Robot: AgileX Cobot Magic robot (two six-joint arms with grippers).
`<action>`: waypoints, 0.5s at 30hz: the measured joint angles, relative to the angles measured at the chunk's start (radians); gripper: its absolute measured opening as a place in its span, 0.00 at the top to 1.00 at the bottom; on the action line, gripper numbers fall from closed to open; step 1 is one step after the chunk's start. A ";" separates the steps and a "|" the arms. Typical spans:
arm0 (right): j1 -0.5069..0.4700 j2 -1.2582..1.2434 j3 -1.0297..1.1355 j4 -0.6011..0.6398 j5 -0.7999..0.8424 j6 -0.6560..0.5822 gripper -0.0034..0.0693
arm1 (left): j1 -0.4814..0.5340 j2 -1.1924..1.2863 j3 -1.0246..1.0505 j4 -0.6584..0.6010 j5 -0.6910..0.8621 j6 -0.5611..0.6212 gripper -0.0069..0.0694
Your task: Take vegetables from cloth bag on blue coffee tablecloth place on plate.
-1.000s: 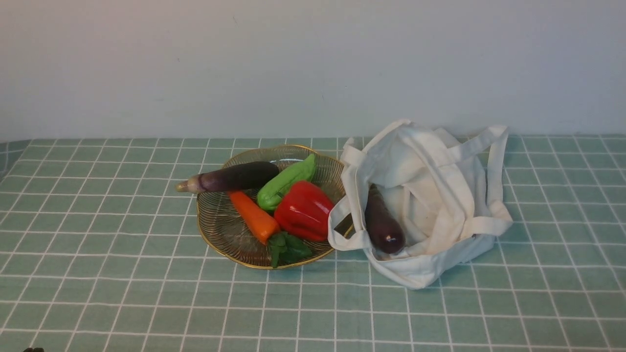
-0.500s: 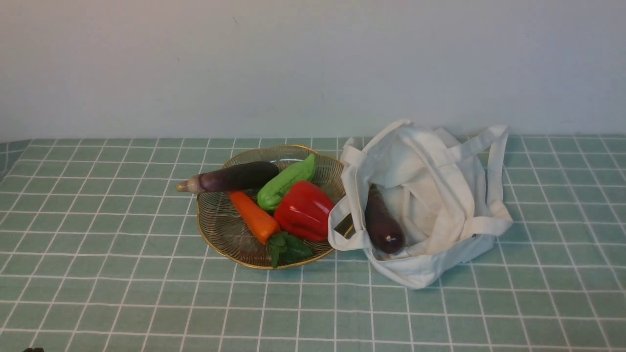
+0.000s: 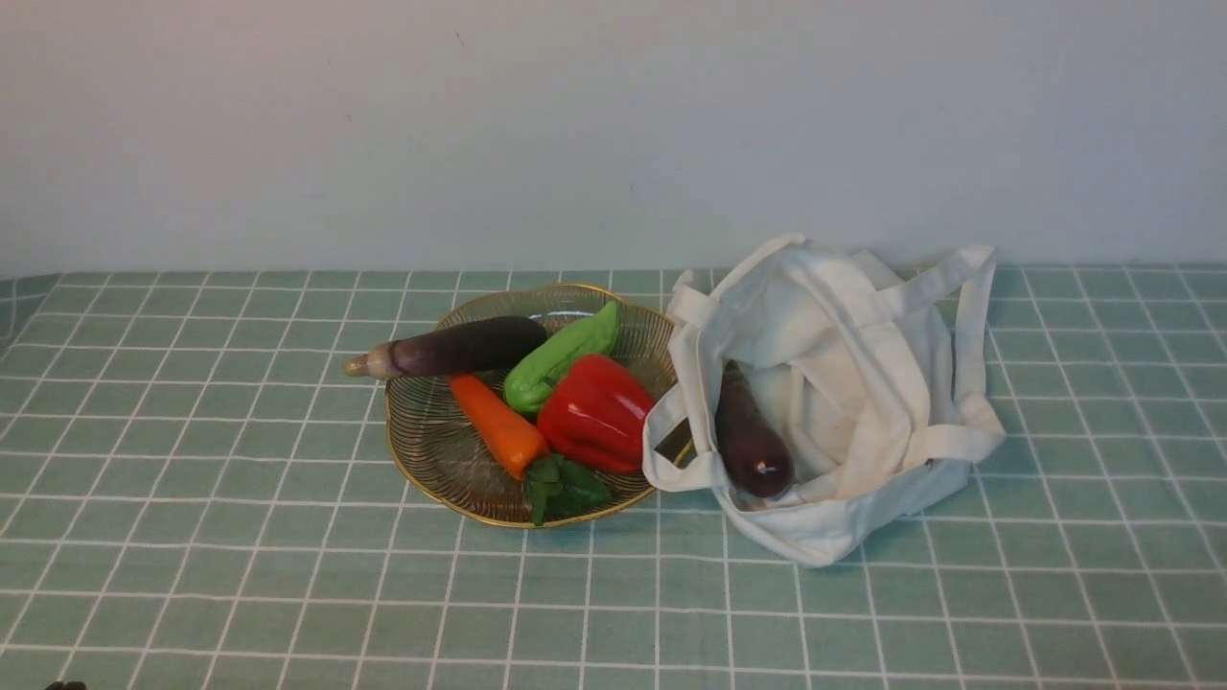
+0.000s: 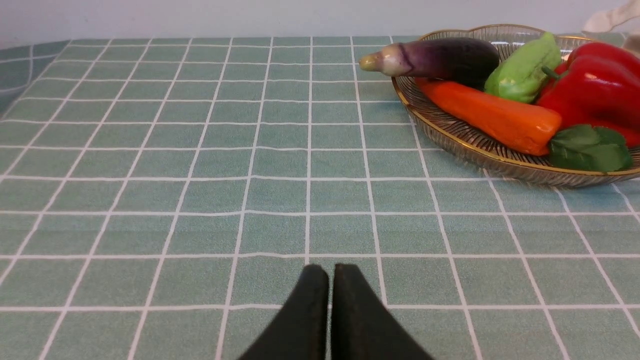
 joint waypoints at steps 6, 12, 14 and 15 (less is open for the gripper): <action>0.000 0.000 0.000 0.000 0.000 -0.001 0.97 | 0.000 0.000 0.000 0.000 0.000 0.000 0.91; 0.000 0.000 0.000 0.000 0.000 -0.003 0.97 | 0.000 0.000 0.000 0.000 0.000 0.000 0.91; 0.000 0.000 0.000 0.000 0.000 -0.005 0.97 | 0.000 0.000 0.000 0.000 0.000 0.000 0.91; 0.000 0.000 0.000 0.000 0.000 -0.005 0.97 | 0.000 0.000 0.000 0.000 0.000 0.000 0.91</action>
